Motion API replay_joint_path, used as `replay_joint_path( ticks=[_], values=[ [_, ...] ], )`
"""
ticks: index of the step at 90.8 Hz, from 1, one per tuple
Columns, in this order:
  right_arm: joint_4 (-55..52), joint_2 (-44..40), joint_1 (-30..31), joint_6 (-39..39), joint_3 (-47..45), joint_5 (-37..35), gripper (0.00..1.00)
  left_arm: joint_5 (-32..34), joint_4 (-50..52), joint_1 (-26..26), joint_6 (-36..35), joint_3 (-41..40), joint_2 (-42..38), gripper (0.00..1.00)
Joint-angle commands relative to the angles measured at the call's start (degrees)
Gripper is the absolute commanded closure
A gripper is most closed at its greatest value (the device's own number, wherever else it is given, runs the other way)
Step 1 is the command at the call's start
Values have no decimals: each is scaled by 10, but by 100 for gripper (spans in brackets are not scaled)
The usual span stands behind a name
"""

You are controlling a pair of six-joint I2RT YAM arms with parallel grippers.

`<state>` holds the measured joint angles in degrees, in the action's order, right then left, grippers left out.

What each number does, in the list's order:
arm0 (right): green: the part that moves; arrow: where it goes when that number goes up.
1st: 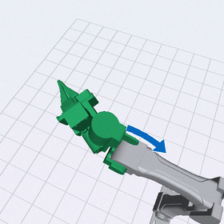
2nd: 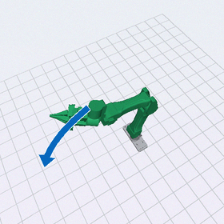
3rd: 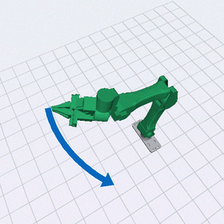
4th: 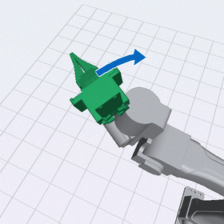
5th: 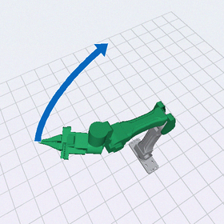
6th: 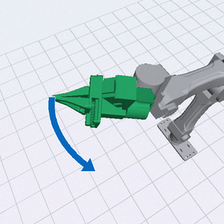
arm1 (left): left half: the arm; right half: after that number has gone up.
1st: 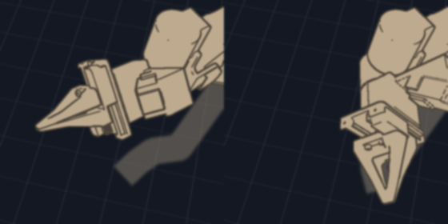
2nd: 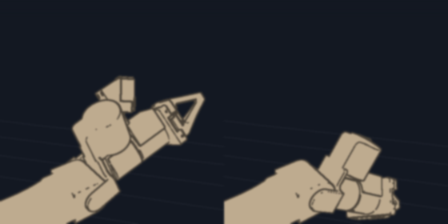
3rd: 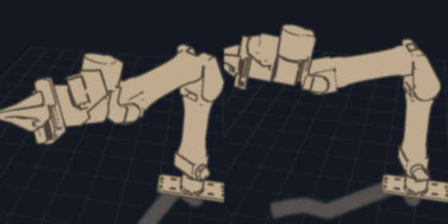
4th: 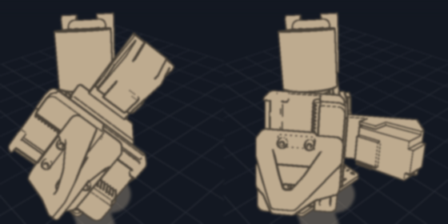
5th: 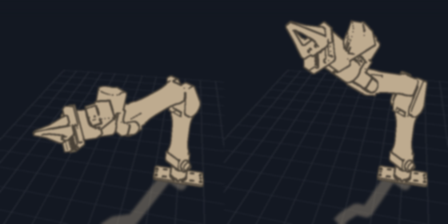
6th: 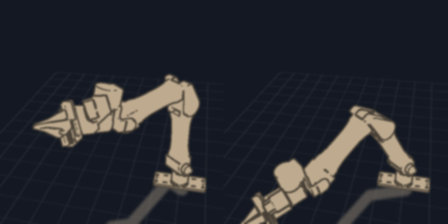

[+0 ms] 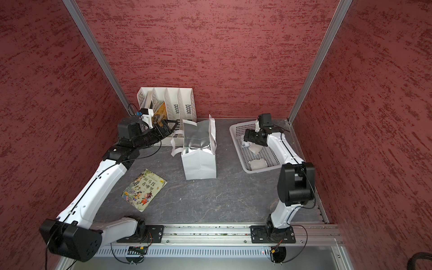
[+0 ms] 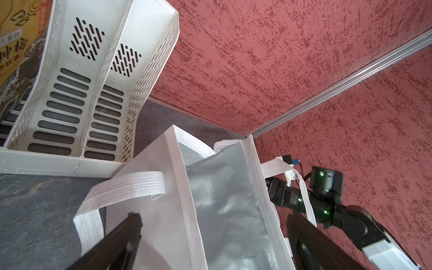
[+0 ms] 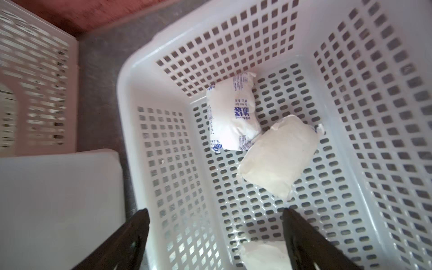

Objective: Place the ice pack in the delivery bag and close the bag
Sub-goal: Pick up the ice pack from the bin.

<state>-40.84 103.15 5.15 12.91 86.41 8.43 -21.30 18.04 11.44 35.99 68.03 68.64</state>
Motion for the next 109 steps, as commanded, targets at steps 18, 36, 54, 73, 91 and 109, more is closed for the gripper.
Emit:
replay_joint_path(
  ticks=[18,36,54,73,91,109],
  values=[
    [-93,167,33,-59,168,-109,11,11,-1,7,-4,-10,-3,0],
    [-91,246,34,-65,239,-120,12,19,13,8,-5,-14,-13,0],
    [-92,310,35,-72,291,-131,14,26,21,9,-6,-8,-13,0],
    [-98,356,36,-77,327,-130,18,30,31,9,-7,5,-9,0],
    [-114,375,36,-85,349,-118,28,32,37,12,-8,11,-8,0],
    [-88,326,35,-90,316,-115,46,33,35,14,-7,13,-10,0]
  ],
)
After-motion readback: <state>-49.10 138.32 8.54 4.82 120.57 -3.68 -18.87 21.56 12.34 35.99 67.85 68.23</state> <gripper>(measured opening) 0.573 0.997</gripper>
